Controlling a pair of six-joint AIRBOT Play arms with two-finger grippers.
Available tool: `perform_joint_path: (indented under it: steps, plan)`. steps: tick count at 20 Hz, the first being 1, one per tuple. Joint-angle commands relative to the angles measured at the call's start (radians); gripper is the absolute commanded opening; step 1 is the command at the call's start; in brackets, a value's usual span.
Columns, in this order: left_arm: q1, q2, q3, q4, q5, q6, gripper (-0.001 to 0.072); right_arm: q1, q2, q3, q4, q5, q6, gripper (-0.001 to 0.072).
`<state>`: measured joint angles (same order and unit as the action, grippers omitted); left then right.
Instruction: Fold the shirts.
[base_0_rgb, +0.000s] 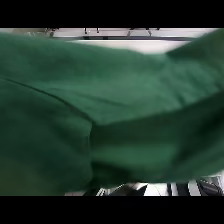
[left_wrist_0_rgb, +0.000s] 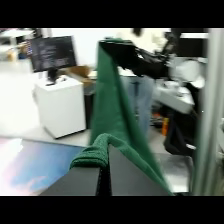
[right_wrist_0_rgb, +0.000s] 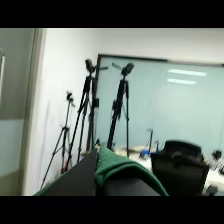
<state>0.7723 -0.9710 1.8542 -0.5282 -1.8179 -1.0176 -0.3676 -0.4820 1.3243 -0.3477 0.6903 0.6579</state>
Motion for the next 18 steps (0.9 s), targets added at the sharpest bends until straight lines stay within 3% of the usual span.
perform_joint_path:
  steps: [1, 4, 7, 11, 14, 16, 18]
  plan:
    - [-0.055, -0.092, 0.005, 0.341, 0.058, -0.077, 0.0022, 0.005, -0.159, -0.002, 0.0, 0.185, 0.063, 0.0023]
    - [-0.312, -0.275, 0.006, 0.657, 0.044, -0.092, 0.0022, 0.041, -0.364, -0.069, -0.002, 0.232, 0.075, 0.0023]
    - [-0.483, -0.518, 0.006, 0.847, 0.048, -0.119, 0.0022, 0.047, -0.565, -0.153, -0.011, 0.212, 0.075, 0.0023]
    - [-0.553, -0.911, 0.007, 0.861, 0.062, -0.136, 0.002, 0.084, -0.886, -0.197, 0.001, 0.162, 0.005, 0.0023]
    - [-0.523, -1.208, 0.083, 0.848, 0.125, -0.206, 0.002, 0.109, -1.097, -0.184, 0.152, 0.068, -0.103, 0.0023]
    - [-0.493, -1.377, 0.19, 0.731, 0.132, -0.252, 0.0019, 0.108, -1.207, -0.143, 0.271, 0.077, -0.152, 0.0023]
    - [-0.479, -1.449, 0.242, 0.648, 0.206, -0.24, 0.0019, 0.109, -1.282, -0.086, 0.323, 0.077, -0.166, 0.0023]
